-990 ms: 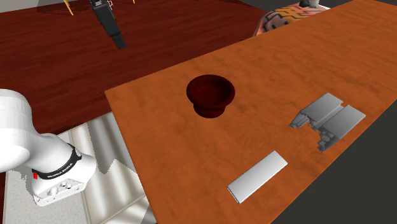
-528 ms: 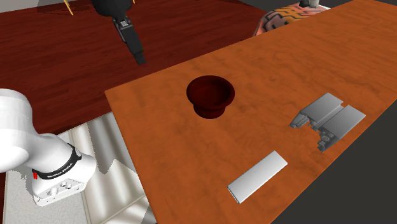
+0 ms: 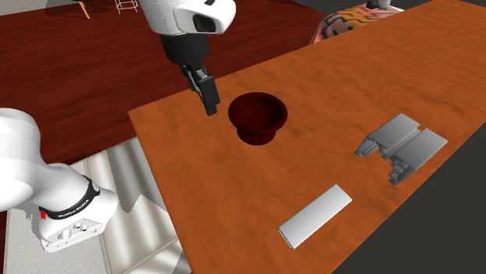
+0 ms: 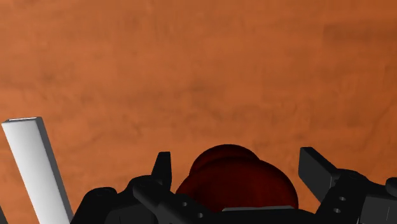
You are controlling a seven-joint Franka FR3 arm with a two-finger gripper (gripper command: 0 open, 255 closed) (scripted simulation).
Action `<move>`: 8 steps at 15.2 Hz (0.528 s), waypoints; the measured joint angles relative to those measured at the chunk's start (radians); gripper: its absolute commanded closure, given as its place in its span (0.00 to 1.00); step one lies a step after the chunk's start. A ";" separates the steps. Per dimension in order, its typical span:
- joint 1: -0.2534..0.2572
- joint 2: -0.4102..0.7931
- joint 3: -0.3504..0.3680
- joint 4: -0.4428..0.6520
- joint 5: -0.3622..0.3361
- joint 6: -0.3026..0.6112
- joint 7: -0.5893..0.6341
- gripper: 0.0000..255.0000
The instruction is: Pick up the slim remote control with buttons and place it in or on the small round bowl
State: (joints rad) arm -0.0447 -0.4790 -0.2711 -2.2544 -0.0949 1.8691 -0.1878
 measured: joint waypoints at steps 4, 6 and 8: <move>-0.009 0.120 -0.070 0.047 0.004 0.060 -0.088 0.00; -0.013 0.186 -0.104 0.079 0.014 0.088 -0.134 0.00; -0.018 0.245 -0.134 0.119 0.028 0.099 -0.180 0.00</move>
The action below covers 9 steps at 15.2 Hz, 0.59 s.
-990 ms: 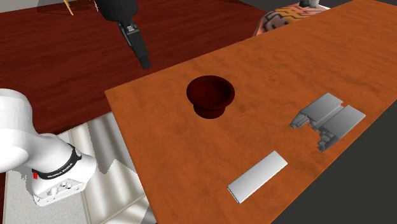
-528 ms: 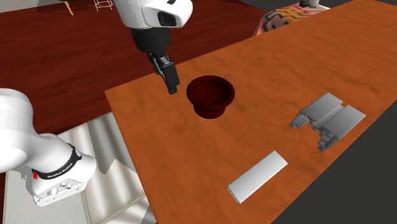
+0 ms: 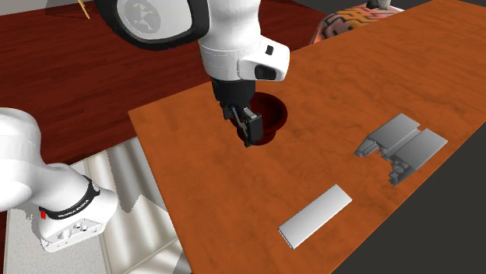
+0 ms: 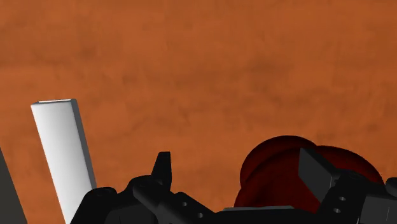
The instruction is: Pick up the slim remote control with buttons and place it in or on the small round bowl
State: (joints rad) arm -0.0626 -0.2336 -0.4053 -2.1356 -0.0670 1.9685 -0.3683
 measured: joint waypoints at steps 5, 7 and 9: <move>-0.020 0.190 -0.067 0.106 0.069 0.055 -0.128 0.00; -0.034 0.268 -0.085 0.167 0.104 0.056 -0.179 0.00; -0.057 0.344 -0.100 0.220 0.141 0.063 -0.232 0.00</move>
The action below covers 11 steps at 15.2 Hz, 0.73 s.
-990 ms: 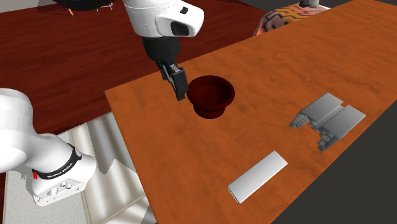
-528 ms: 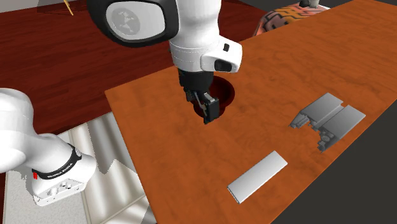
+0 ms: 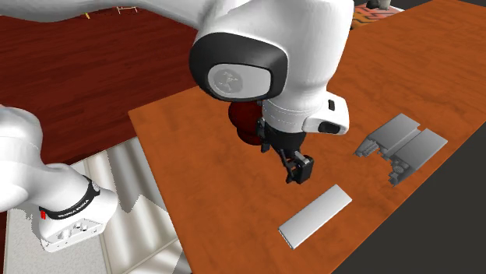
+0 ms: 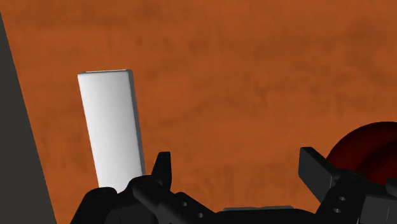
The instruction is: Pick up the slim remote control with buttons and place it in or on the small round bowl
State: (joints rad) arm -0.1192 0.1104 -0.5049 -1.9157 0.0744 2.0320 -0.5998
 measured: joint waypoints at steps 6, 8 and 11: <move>-0.094 0.243 -0.006 0.204 0.111 -0.009 -0.134 0.00; -0.136 0.325 0.000 0.287 0.143 -0.024 -0.171 0.00; -0.193 0.442 0.015 0.419 0.180 -0.054 -0.206 0.00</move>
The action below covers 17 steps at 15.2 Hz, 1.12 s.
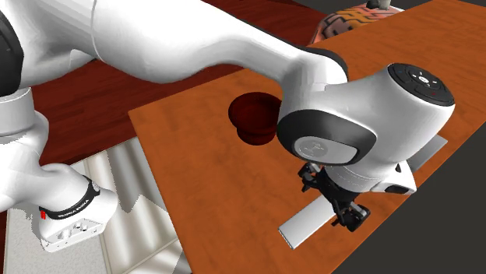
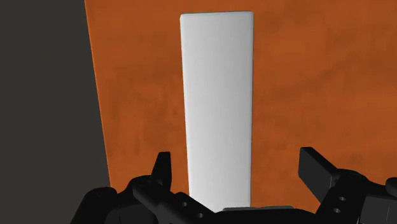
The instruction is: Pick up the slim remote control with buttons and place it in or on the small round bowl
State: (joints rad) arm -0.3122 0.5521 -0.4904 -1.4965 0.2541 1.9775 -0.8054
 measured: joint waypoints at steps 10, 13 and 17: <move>-0.019 0.066 0.017 -0.014 0.028 0.074 -0.021 0.00; -0.019 0.067 0.017 -0.016 0.028 0.076 -0.021 0.00; -0.019 0.066 0.017 -0.016 0.029 0.076 -0.021 1.00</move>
State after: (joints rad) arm -0.3308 0.6186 -0.4729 -1.5122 0.2826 2.0537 -0.8265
